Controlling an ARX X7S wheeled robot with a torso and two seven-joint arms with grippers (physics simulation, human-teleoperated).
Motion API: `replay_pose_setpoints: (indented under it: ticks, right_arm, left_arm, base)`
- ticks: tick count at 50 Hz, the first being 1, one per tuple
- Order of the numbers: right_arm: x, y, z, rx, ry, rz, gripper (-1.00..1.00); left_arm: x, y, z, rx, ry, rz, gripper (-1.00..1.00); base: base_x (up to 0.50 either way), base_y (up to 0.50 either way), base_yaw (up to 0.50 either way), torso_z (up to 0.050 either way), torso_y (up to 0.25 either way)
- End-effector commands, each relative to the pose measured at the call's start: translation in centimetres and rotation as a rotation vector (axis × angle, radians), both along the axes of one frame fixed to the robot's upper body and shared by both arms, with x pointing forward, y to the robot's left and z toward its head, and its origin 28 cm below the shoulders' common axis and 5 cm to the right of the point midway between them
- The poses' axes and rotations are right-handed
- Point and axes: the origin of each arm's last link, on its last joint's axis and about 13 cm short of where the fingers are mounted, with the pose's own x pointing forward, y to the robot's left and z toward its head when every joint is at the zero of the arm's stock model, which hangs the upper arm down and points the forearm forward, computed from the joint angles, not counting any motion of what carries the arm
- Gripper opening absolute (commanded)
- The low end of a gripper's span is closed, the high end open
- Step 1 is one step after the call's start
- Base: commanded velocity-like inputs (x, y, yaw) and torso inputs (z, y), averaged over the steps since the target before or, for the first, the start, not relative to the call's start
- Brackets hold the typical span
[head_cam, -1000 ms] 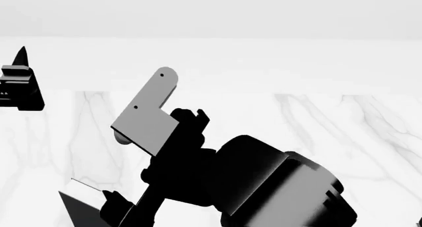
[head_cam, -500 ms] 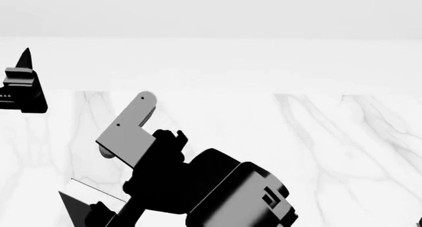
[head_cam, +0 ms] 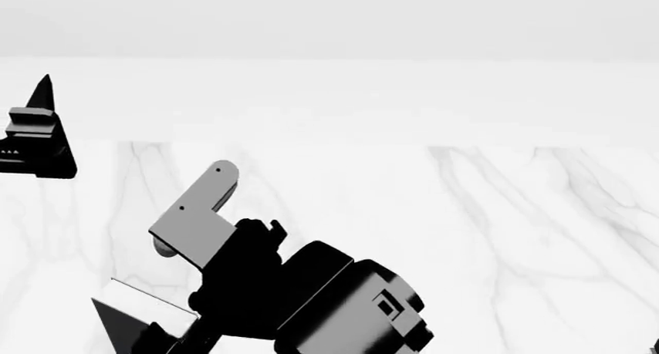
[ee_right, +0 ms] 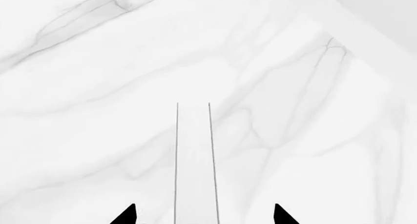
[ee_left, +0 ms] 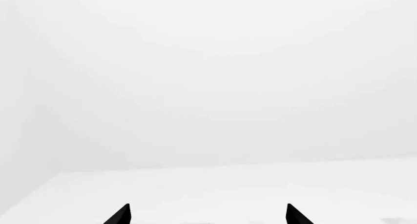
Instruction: Pick up the book on the left and place it on top of the shelf.
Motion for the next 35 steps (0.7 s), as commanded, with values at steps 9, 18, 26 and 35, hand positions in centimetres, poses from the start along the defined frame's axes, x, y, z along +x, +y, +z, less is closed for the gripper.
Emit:
replay_pose_setpoints:
  ticks: [9, 18, 26, 35]
  right_arm:
    - [-0.13, 0.22, -0.95, -0.018, 0.021, 0.016, 1.00]
    - [-0.18, 0.30, -1.01, -0.016, 0.016, 0.013, 1.00]
    - [-0.17, 0.32, -1.26, -0.008, 0.001, -0.002, -1.00]
    - [-0.20, 0.36, -1.22, -0.004, 0.000, -0.002, -1.00]
  left_arm:
    - [-0.02, -0.02, -0.12, 0.010, 0.004, -0.010, 1.00]
    - [-0.16, 0.04, -0.13, -0.006, -0.010, -0.020, 1.00]
    - [-0.14, 0.00, -0.26, -0.008, -0.010, -0.019, 1.00]
    - [-0.16, 0.02, -0.24, -0.005, -0.010, -0.018, 1.00]
  base:
    - [0.00, 0.00, 0.00, 0.000, -0.225]
    - [0.00, 0.00, 0.00, 0.000, -0.138]
    - [0.00, 0.00, 0.00, 0.000, 0.000]
    - [0.00, 0.00, 0.00, 0.000, 0.000]
